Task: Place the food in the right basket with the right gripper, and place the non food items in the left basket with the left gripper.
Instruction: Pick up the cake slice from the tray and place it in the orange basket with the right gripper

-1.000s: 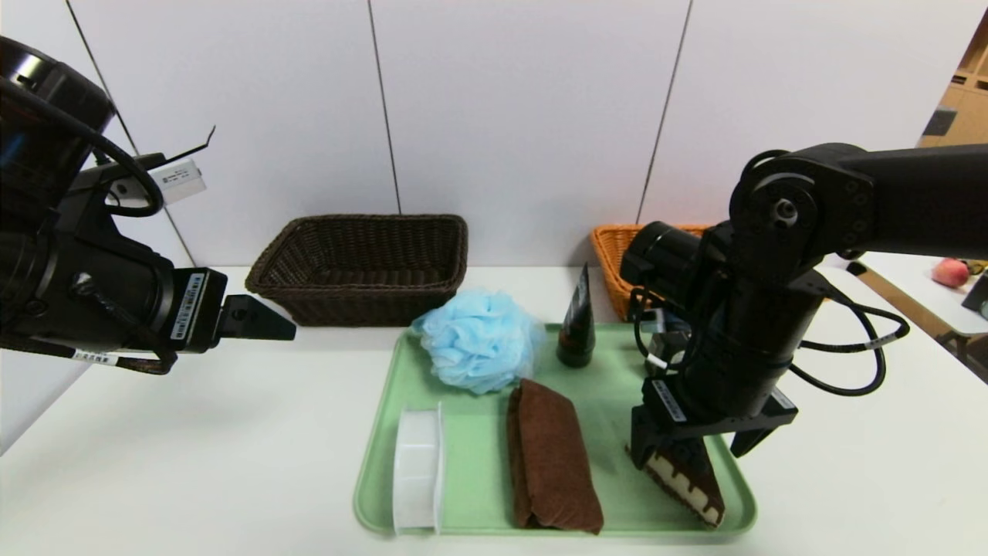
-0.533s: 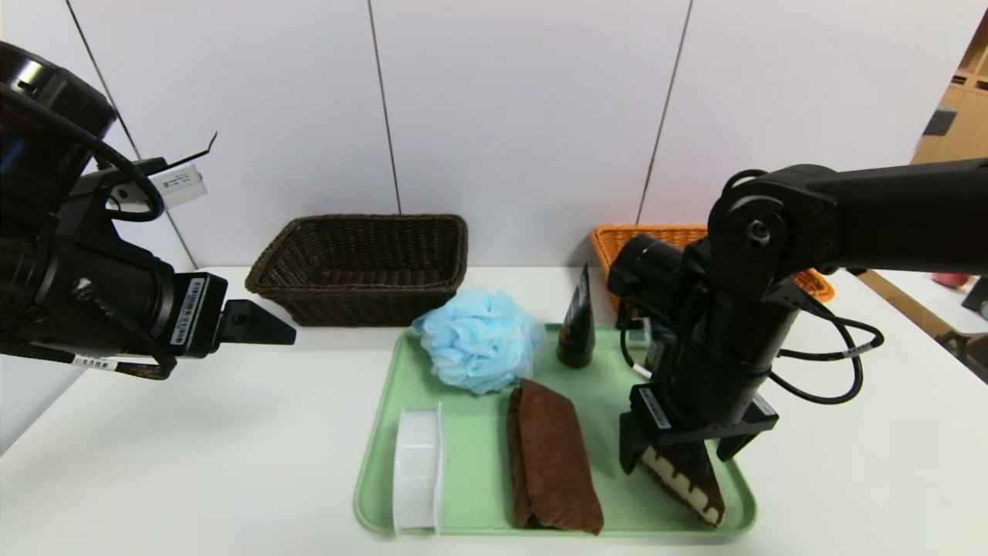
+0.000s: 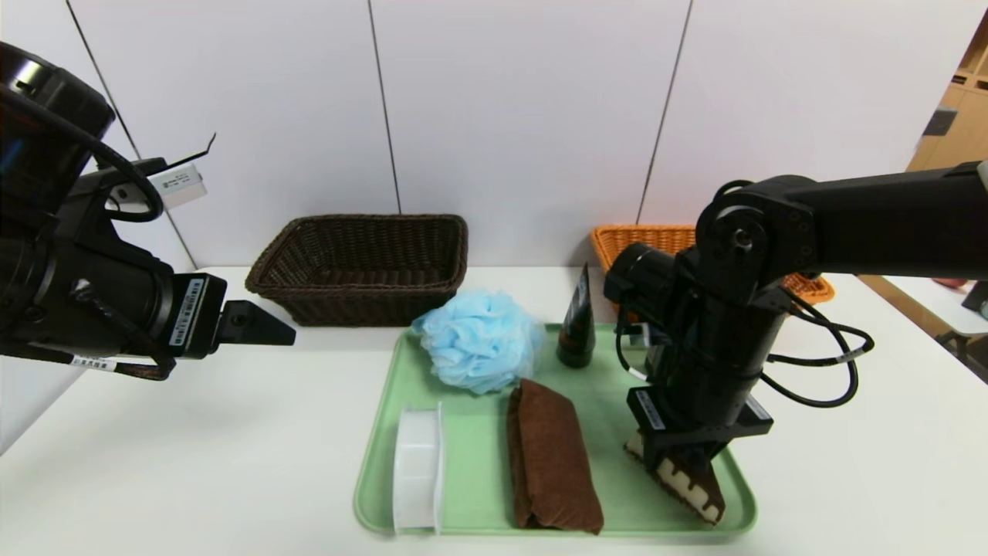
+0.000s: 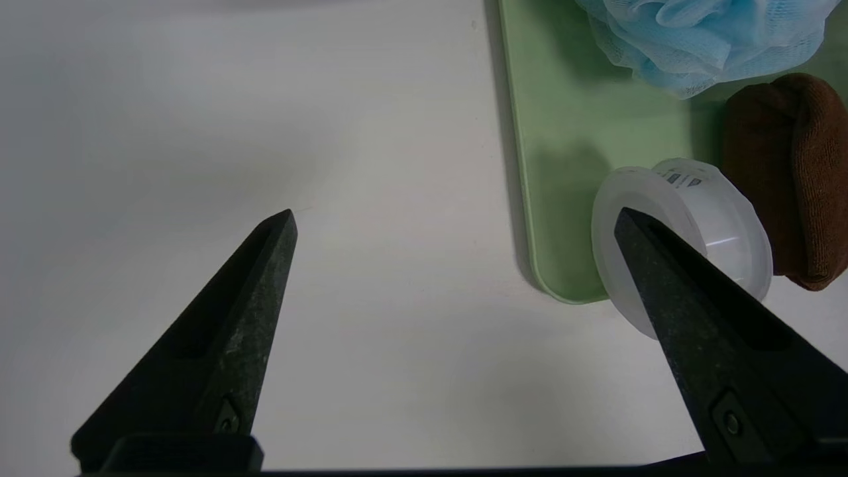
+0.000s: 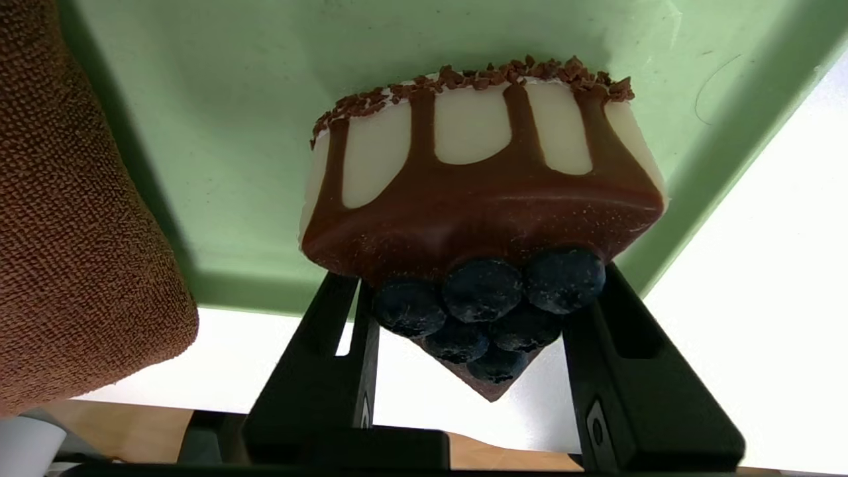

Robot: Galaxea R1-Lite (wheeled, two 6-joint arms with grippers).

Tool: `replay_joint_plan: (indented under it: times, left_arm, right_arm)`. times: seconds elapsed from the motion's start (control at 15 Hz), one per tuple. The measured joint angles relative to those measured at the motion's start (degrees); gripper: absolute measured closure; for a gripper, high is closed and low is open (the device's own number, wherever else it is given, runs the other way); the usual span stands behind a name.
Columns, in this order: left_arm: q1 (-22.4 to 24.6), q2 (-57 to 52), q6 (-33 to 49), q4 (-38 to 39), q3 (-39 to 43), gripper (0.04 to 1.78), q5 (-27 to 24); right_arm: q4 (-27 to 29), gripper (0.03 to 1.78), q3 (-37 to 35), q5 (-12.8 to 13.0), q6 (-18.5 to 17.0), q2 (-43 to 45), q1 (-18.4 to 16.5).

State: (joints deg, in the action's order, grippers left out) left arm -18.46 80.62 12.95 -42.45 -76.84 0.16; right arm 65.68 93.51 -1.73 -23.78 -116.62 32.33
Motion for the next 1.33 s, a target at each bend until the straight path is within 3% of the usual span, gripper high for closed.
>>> replay_joint_plan:
  times: [0.27, 0.47, 0.6, 0.73, 0.93, 1.13, 1.33]
  left_arm:
    - [0.00, -0.11, 0.15, -0.16, 0.10, 0.13, 0.00]
    - [0.00, -0.40, 0.13, -0.38, 0.21, 0.13, 0.00]
    - [0.00, -0.57, 0.15, -0.41, 0.29, 0.13, 0.00]
    - [0.00, -0.77, 0.11, -0.24, 0.63, 0.13, -0.02]
    - [-0.15, -0.99, 0.13, -0.13, 0.95, 0.13, 0.00]
    - [-0.20, -1.32, 0.15, -0.18, 0.99, 0.13, -0.02]
    - [-0.20, -1.54, 0.22, -0.29, 1.16, 0.13, 0.00]
  right_arm:
    - [0.22, 1.03, 0.22, -3.45, -0.27, 1.99, 0.28]
    - [0.24, 1.03, 1.22, -8.87, -0.35, 6.95, 0.50]
    - [0.11, 1.03, 5.11, -12.57, 0.09, 10.58, -0.30]
    - [-0.96, 1.03, 11.56, -13.62, 0.91, 13.07, -1.66]
    - [-12.26, 1.03, 17.32, -12.24, 1.40, 14.63, -5.74]
    - [-27.32, 1.04, 18.12, -5.12, 1.68, 11.24, -13.81]
    - [-34.01, 1.04, 18.03, -3.50, 1.73, 4.66, -21.66]
